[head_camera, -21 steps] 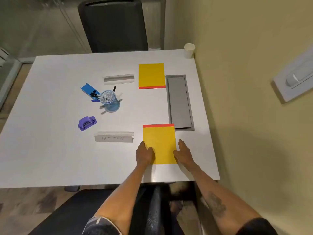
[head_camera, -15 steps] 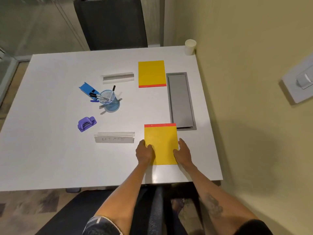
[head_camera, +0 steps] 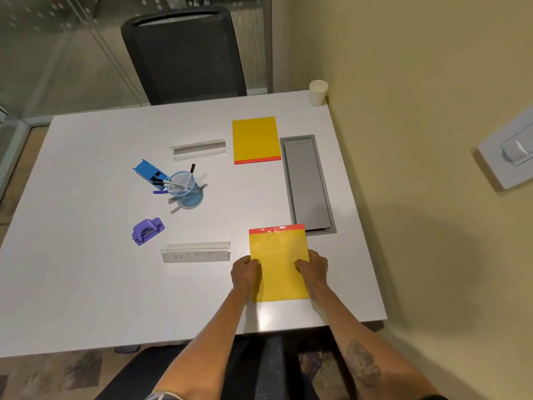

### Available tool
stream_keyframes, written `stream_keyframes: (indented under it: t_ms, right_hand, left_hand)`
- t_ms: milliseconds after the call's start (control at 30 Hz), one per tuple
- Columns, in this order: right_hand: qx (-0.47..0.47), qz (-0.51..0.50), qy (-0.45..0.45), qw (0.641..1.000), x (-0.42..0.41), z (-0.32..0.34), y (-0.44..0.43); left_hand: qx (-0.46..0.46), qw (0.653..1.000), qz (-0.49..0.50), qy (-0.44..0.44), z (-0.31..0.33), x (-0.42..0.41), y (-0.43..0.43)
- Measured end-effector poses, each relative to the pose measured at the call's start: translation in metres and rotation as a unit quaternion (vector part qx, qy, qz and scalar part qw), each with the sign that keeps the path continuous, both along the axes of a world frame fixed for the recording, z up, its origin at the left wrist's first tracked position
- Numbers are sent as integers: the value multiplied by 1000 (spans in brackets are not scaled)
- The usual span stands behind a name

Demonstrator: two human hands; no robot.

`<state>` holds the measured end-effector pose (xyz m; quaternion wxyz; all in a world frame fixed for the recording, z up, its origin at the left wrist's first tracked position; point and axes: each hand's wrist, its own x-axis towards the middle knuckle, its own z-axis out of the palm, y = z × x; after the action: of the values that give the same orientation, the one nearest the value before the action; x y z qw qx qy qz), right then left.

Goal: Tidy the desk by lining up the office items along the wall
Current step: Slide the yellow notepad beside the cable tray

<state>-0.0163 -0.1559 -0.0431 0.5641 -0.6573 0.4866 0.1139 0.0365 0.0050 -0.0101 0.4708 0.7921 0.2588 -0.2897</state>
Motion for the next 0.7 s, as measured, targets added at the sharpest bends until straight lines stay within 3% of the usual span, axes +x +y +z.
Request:
stream_keyframes:
  t_ms: [367, 700]
  right_hand:
    - [-138, -17, 1, 990, -4, 29, -63]
    - [-176, 20, 26, 984, -4, 25, -126]
  left_hand:
    - [-98, 992, -51, -55, 8, -4, -75]
    - [-176, 983, -52, 1, -6, 2, -136]
